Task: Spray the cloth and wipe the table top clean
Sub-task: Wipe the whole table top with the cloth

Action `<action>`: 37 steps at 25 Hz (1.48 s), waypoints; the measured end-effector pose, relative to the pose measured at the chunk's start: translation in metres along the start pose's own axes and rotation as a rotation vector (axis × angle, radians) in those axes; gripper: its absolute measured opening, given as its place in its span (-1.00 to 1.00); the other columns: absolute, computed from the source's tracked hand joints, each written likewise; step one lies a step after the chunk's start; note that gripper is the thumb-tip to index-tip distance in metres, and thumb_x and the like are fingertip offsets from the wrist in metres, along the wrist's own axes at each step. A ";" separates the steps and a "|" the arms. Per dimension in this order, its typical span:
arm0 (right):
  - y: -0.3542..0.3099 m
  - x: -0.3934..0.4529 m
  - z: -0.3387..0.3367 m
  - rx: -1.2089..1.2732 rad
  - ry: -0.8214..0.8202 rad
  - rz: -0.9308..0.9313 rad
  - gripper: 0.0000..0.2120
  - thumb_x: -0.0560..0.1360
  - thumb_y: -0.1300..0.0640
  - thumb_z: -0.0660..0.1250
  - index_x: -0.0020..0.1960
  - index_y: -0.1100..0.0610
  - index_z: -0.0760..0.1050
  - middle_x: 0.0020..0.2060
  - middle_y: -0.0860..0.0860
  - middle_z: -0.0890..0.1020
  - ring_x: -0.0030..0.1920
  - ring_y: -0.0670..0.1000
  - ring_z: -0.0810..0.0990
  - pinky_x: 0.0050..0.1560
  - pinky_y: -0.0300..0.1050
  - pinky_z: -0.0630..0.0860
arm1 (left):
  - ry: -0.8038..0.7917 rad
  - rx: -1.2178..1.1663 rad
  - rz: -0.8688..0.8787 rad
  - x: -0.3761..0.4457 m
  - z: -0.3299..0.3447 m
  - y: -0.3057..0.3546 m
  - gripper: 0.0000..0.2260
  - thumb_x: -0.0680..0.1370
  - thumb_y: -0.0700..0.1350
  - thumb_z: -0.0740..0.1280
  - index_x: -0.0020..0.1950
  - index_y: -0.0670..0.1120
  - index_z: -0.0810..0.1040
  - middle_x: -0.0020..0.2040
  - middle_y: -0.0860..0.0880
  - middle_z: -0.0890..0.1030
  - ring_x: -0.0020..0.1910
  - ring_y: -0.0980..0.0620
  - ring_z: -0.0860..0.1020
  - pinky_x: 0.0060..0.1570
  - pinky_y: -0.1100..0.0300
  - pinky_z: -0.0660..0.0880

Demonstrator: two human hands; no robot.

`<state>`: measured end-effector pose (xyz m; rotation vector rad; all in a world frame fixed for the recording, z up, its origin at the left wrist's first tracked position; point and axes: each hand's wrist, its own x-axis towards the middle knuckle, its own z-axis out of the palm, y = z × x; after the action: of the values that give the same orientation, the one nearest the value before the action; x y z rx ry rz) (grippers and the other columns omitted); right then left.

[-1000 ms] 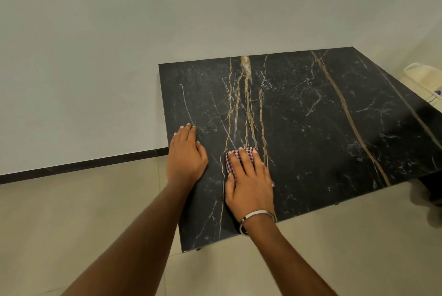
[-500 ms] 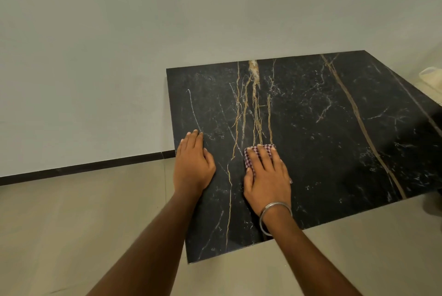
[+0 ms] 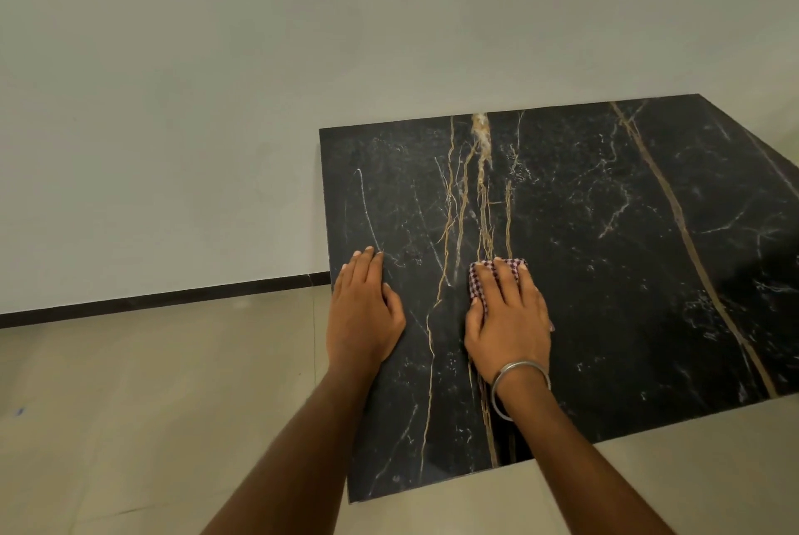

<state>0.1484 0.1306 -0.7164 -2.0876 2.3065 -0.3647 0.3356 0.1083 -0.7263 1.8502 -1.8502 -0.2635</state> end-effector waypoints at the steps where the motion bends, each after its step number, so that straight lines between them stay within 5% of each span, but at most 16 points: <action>1: -0.013 0.001 0.002 0.005 -0.004 -0.034 -0.50 0.56 -0.03 0.07 0.50 -0.03 0.19 0.49 -0.01 0.26 0.52 0.09 0.10 0.48 0.11 0.16 | -0.006 0.009 -0.003 0.000 0.000 0.001 -0.54 0.59 -0.07 0.19 0.50 -0.10 0.29 0.50 -0.03 0.31 0.51 0.03 0.20 0.51 0.14 0.03; 6: -0.024 0.009 0.004 0.018 -0.038 -0.194 -0.51 0.56 -0.02 0.08 0.49 -0.04 0.20 0.48 -0.03 0.27 0.52 0.07 0.11 0.49 0.04 0.11 | -0.037 0.022 -0.023 0.000 0.000 0.000 -0.52 0.60 -0.04 0.17 0.52 -0.05 0.24 0.53 0.00 0.26 0.53 0.06 0.15 0.52 0.13 0.02; 13: -0.007 0.039 0.008 0.009 -0.008 -0.005 -0.51 0.58 -0.02 0.03 0.50 -0.03 0.17 0.51 -0.01 0.21 0.53 0.10 0.05 0.50 0.09 0.07 | -0.019 0.027 -0.013 -0.001 0.001 -0.001 -0.52 0.59 -0.04 0.16 0.52 -0.06 0.26 0.52 0.00 0.27 0.53 0.06 0.15 0.51 0.16 0.00; 19: -0.043 0.041 0.012 0.033 -0.059 -0.236 -0.51 0.57 -0.01 0.06 0.50 -0.01 0.19 0.49 -0.01 0.25 0.53 0.09 0.08 0.49 0.09 0.13 | -0.073 0.048 -0.019 0.001 0.002 -0.004 -0.49 0.62 -0.01 0.09 0.57 -0.01 0.10 0.57 0.03 0.10 0.56 0.09 0.01 0.53 0.14 -0.05; 27: -0.012 0.075 0.014 0.034 0.002 -0.015 -0.51 0.57 0.00 0.06 0.49 -0.01 0.22 0.49 0.01 0.25 0.52 0.12 0.09 0.50 0.11 0.10 | -0.092 0.074 -0.022 0.002 0.004 -0.005 -0.46 0.62 0.05 0.01 0.58 -0.03 0.00 0.58 0.05 -0.01 0.55 0.13 -0.11 0.52 0.16 -0.14; 34: -0.049 0.077 0.020 0.041 -0.078 -0.240 -0.51 0.58 -0.01 0.04 0.51 -0.03 0.16 0.50 -0.03 0.22 0.53 0.07 0.06 0.50 0.09 0.09 | -0.132 0.103 -0.039 0.002 0.002 -0.002 -0.45 0.63 0.06 -0.02 0.58 -0.01 -0.08 0.58 0.07 -0.10 0.55 0.15 -0.17 0.53 0.15 -0.11; 37: -0.014 0.094 0.015 0.033 -0.044 -0.149 -0.52 0.58 0.00 0.05 0.50 -0.02 0.18 0.50 -0.01 0.23 0.53 0.08 0.07 0.50 0.09 0.10 | -0.139 0.097 -0.052 0.003 0.003 -0.004 -0.45 0.62 0.09 -0.03 0.58 0.00 -0.07 0.58 0.08 -0.09 0.55 0.15 -0.16 0.54 0.13 -0.08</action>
<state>0.1545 0.0344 -0.7147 -2.2340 2.1131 -0.3519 0.3378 0.1047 -0.7299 1.9926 -1.9399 -0.3342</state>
